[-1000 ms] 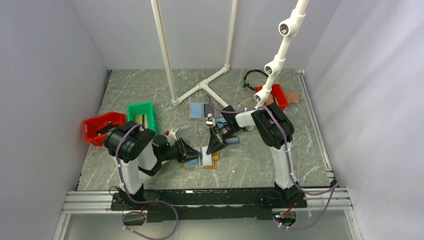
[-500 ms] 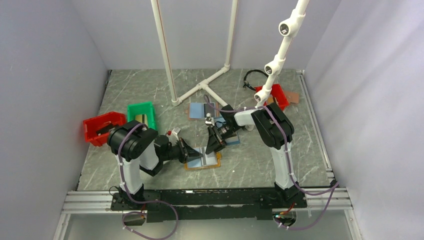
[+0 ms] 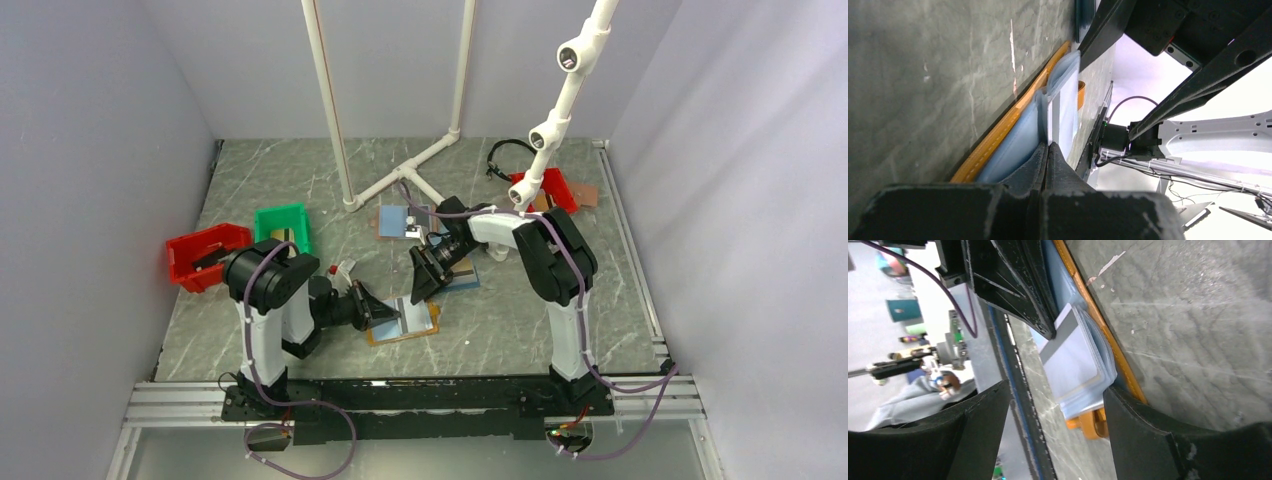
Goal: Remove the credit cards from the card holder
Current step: Remove the credit card from the card holder.
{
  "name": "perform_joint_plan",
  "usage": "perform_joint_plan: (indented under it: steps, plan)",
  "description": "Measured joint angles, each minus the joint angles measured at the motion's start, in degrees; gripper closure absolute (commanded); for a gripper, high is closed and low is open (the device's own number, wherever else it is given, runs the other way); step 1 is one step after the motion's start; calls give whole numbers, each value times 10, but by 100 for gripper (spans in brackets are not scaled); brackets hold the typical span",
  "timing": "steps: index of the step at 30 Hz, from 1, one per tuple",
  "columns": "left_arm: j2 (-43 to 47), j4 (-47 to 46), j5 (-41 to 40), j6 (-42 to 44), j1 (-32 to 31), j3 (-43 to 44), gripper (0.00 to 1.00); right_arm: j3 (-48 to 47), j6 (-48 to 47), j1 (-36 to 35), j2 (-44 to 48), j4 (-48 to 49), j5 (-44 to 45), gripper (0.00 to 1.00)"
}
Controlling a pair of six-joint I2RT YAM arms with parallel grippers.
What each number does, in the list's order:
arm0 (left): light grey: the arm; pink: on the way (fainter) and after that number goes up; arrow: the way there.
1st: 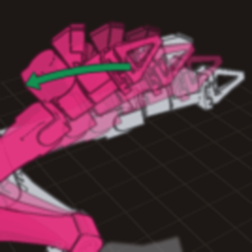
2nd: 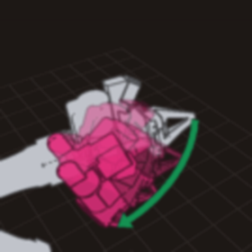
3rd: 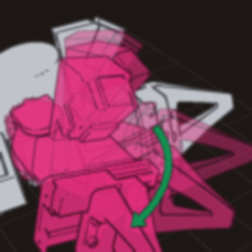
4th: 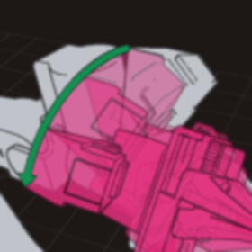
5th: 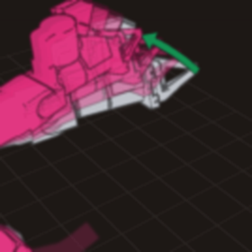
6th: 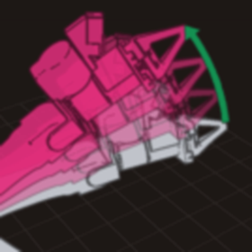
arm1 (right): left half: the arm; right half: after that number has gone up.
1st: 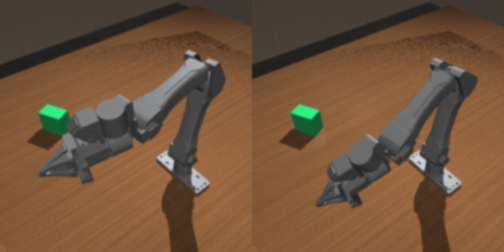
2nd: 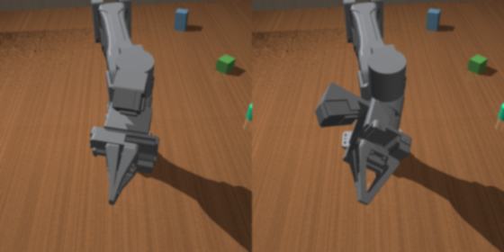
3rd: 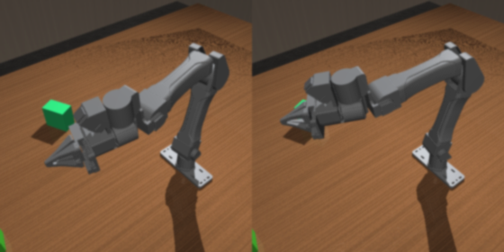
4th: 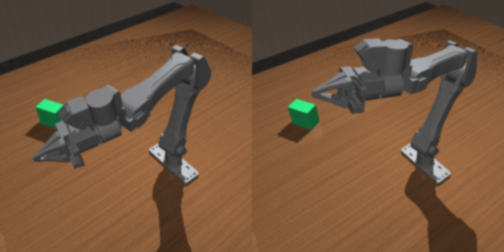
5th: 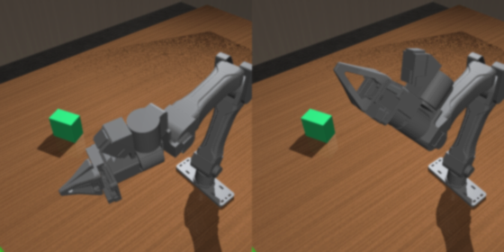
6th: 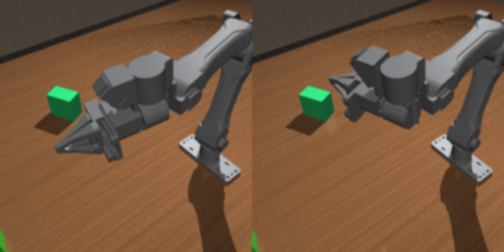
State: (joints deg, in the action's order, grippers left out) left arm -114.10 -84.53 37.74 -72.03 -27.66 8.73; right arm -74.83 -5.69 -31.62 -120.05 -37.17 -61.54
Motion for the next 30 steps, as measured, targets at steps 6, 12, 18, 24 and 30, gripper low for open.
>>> perform_joint_plan:
  steps: [6, 12, 18, 24, 30]
  plan:
    - [47, 39, 7, 33, 7, -9, 100, -10, -53, 1, 17, -23, 45, 27]
    - [155, 146, 9, 85, 7, -7, 100, -11, -81, 1, 23, -35, 63, 27]
    - [292, 282, 15, 149, 7, -7, 100, -11, -120, 7, 29, -49, 71, 16]
    - [398, 426, 15, 213, 7, 0, 100, -11, -180, 11, 40, -70, 67, 13]
    - [440, 489, 15, 249, 7, 9, 100, -14, -242, 3, 40, -110, 32, 18]
